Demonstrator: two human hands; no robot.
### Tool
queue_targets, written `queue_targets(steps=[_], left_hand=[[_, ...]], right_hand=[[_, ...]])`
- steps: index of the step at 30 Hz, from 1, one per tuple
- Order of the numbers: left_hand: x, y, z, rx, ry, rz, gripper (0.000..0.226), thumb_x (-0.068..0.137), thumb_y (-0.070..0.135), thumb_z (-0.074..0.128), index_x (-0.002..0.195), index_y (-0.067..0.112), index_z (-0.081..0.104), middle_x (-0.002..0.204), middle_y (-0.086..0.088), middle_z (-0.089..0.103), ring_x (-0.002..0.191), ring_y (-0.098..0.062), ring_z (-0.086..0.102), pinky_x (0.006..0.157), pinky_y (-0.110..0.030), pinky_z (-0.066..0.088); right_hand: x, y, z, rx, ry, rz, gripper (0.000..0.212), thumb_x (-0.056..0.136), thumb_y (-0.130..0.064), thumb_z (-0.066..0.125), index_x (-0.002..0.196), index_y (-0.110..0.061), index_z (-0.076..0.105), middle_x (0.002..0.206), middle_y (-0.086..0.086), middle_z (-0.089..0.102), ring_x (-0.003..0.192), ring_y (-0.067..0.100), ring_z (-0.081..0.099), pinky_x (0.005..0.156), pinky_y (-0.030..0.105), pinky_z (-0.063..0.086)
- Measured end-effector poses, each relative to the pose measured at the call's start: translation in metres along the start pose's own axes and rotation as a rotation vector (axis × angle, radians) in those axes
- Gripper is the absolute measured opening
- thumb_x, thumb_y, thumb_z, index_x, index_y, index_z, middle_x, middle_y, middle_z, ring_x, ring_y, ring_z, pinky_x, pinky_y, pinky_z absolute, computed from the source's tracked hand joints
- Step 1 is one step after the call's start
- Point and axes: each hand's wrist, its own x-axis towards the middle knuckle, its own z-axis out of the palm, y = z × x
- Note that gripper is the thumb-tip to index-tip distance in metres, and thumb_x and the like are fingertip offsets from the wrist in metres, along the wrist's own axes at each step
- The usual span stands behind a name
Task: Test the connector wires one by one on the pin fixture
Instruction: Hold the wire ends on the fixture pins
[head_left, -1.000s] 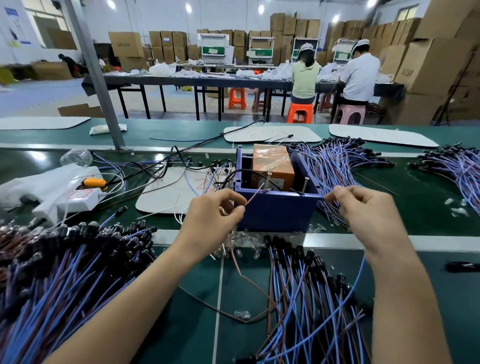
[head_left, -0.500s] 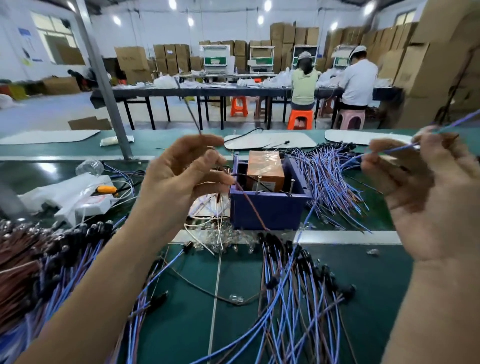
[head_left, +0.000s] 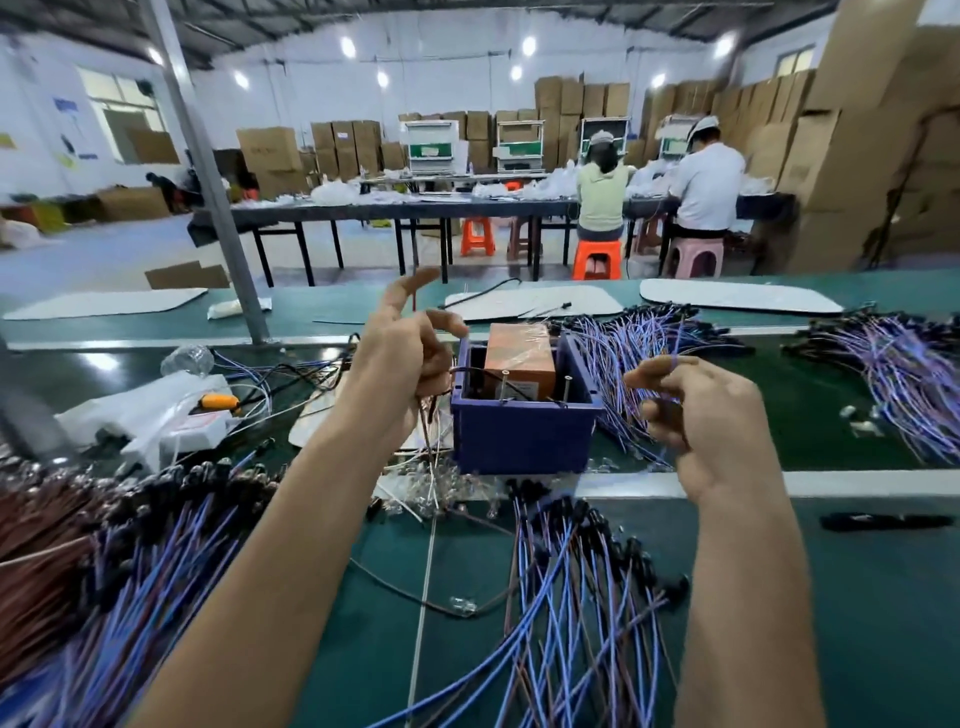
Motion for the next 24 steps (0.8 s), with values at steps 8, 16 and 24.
queue_targets(steps=[8,16,24], left_hand=[[0.023,-0.044,0.015,0.587,0.159,0.148,0.024,0.092,0.031,0.061,0.078,0.019,0.077,0.062,0.012,0.067,0.057,-0.001,0.056,0.055,-0.017,0.045],[0.043,-0.092,0.020,0.835,0.160,-0.040,0.018,0.085,0.019,0.063,0.070,0.019,0.073,0.068,0.002,0.069,0.057,-0.001,0.050,0.054,-0.019,0.036],[0.049,-0.098,0.007,0.805,0.149,-0.039,0.016,0.084,0.012,0.063,0.072,0.021,0.064,0.072,0.001,0.066,0.067,-0.008,0.056,0.058,-0.019,0.040]], right_hand=[[0.034,0.020,0.013,-0.459,-0.006,-0.051,0.016,0.091,-0.026,0.063,0.085,-0.018,0.076,0.050,-0.009,0.054,0.037,0.001,0.035,0.046,0.031,0.038],[0.068,0.066,0.017,-0.668,0.018,-0.014,0.020,0.084,-0.015,0.066,0.066,-0.020,0.064,0.045,-0.012,0.062,0.064,0.013,0.062,0.069,0.032,0.050],[0.074,0.073,0.025,-0.764,0.051,-0.068,0.022,0.083,-0.018,0.064,0.063,-0.025,0.063,0.072,-0.003,0.070,0.075,0.020,0.063,0.065,0.029,0.048]])
